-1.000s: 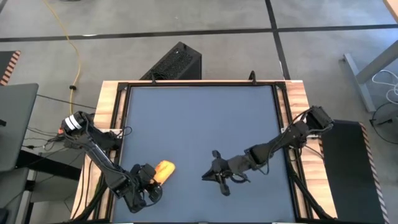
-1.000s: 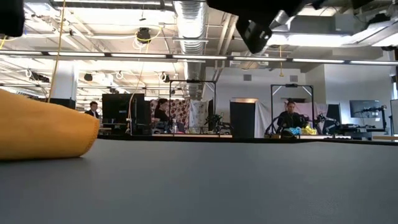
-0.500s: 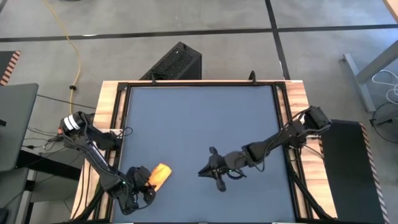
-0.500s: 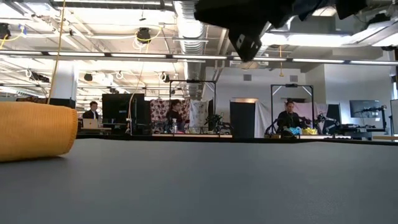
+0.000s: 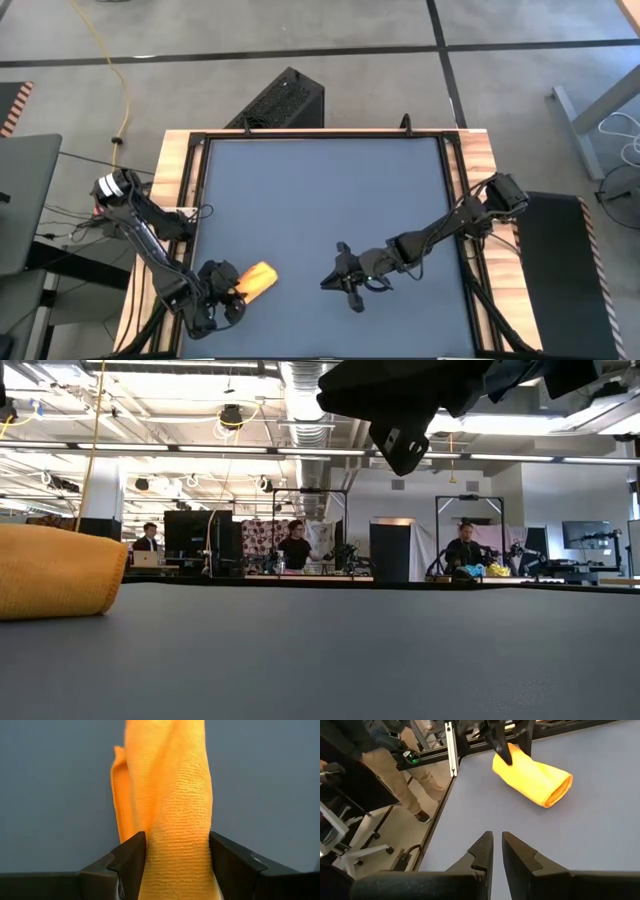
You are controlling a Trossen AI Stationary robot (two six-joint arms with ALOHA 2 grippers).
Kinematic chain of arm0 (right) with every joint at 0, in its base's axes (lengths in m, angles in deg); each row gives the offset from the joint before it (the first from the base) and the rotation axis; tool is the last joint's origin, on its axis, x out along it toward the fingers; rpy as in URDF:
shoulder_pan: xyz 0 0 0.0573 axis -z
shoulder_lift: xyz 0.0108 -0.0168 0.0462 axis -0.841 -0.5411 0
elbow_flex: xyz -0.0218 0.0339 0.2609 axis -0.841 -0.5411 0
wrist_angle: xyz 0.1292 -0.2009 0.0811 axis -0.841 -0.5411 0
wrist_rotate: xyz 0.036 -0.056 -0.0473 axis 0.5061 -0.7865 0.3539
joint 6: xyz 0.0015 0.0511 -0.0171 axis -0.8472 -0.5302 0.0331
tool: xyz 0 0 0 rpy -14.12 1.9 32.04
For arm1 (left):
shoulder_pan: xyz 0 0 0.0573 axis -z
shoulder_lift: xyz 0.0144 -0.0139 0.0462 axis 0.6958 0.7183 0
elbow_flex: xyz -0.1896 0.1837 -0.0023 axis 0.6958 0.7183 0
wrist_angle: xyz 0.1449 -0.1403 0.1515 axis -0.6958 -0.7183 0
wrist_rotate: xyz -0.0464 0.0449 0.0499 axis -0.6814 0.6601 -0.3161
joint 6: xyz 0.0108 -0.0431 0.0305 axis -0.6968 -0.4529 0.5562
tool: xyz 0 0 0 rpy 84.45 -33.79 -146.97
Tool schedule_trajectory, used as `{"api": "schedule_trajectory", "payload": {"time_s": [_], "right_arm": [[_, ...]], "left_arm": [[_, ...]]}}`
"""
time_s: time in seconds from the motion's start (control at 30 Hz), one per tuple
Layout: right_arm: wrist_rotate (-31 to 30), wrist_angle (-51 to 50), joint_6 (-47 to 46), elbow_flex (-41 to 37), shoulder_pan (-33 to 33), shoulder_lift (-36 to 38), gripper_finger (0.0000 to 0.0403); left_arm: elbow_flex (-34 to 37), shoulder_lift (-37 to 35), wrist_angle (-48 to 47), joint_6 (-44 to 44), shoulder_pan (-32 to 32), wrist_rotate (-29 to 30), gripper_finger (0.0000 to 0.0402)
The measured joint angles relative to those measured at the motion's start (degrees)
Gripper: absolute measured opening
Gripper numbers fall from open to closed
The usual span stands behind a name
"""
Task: Roll towel
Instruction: Roll the yellow microfiber towel
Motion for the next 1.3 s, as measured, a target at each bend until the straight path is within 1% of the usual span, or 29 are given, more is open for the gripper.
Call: {"api": "schedule_trajectory", "payload": {"time_s": [0.13,0.2,0.37,0.5,0.67,0.77,0.87,0.93,1.0,1.07,1.13,1.2,1.3], "right_arm": [[-0.02,0.04,-0.17,0.0,0.0,0.0,0.0068],[-0.02,0.0,-0.18,0.0,0.0,0.0,0.0068],[0.0,0.0,-0.34,0.02,0.0,0.0,0.0068],[0.0,0.0,-1.62,0.01,0.0,0.0,0.0068],[0.04,0.0,-1.67,0.0,-0.22,0.0,0.0068],[0.15,-0.02,-1.67,0.0,-0.41,0.0,0.0068],[0.15,-0.07,-1.68,0.01,-0.63,0.0,0.0068],[0.15,-0.07,-1.7,0.01,-0.59,-0.02,0.0068],[0.15,-0.07,-1.67,0.0,-0.59,0.0,0.0068],[0.13,-0.07,-1.68,0.0,-0.59,0.0,0.0068],[0.13,-0.09,-1.7,0.01,-0.57,0.0,0.0068],[0.13,-0.09,-1.7,0.0,-0.57,0.0,0.0068],[0.13,-0.09,-1.72,0.0,-0.59,0.0,0.0068]], "left_arm": [[0.0,-0.35,-0.01,4.3,0.0,-4.38,0.0198],[0.0,-0.34,-0.16,5.17,0.0,-5.23,0.0198],[0.0,-0.98,-0.74,6.44,-0.29,-3.23,0.0198],[0.0,-2.07,-1.84,8.67,-0.84,-4.68,0.0198],[0.0,-5.5,-4.18,8.94,-0.85,-4.31,0.0198],[0.0,-8.32,-5.2,9.11,-0.85,-2.63,0.0198],[0.0,-10.55,-2.93,9.74,-1.08,2.75,0.0197],[0.0,-10.5,2.75,13.82,-2.31,5.63,0.0195],[0.0,-8.88,10.49,20.78,-4.7,6.09,0.0188],[-0.04,-5.99,18.82,27.15,-7.91,3.81,0.0177],[-0.07,-2.77,23.68,29.53,-11.59,-0.65,0.0161],[-0.07,0.69,25.59,28.56,-15.17,-6.76,0.0136],[-0.16,5.28,25.5,28.34,-19.36,-16.95,0.0086]]}}
